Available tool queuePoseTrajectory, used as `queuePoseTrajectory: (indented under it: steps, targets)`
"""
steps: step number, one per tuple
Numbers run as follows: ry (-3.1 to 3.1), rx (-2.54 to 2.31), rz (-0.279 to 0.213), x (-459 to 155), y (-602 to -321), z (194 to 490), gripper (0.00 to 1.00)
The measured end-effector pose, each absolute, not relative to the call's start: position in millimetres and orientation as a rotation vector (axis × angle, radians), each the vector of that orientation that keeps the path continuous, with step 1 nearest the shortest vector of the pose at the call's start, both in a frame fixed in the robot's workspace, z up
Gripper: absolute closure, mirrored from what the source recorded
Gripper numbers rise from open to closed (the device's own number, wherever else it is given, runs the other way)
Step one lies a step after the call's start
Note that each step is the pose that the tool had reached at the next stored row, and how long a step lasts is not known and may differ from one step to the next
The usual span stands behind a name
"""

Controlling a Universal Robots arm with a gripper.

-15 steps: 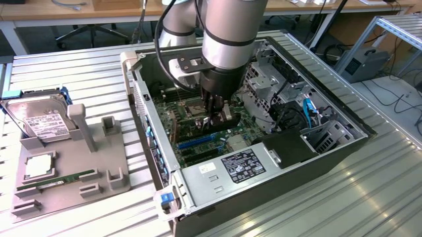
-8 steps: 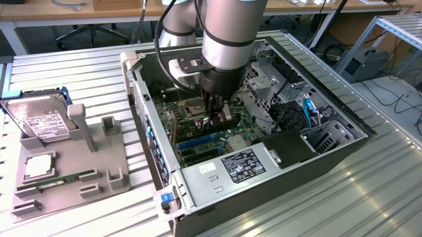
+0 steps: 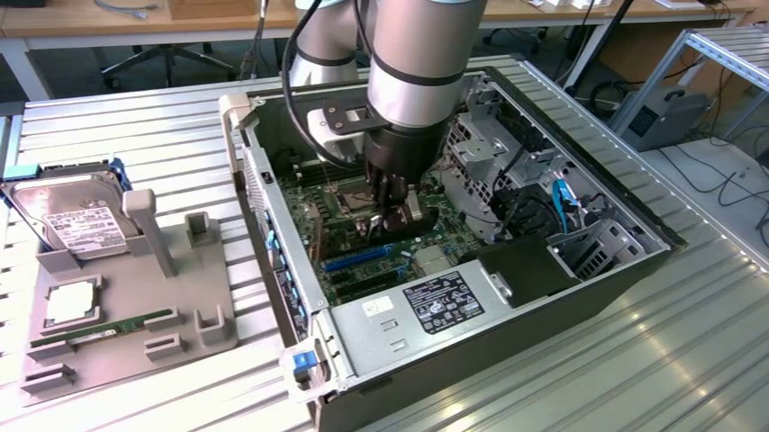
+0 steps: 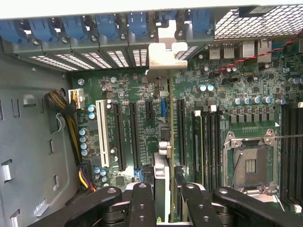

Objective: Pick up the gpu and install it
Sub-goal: 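Insert the gpu into the slot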

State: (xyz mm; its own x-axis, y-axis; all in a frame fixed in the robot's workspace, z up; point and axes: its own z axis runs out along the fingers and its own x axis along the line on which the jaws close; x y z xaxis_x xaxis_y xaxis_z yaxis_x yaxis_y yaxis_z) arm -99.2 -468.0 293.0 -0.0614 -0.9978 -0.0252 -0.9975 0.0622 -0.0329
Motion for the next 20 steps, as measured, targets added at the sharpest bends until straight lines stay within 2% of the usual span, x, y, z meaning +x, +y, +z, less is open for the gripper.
queuePoseTrajectory:
  steps: [11,20]
  targets:
    - [2.266,-2.13,-0.027,-101,-465,291,0.73]
    - [2.285,-2.15,-0.073,-102,-458,290,0.73]
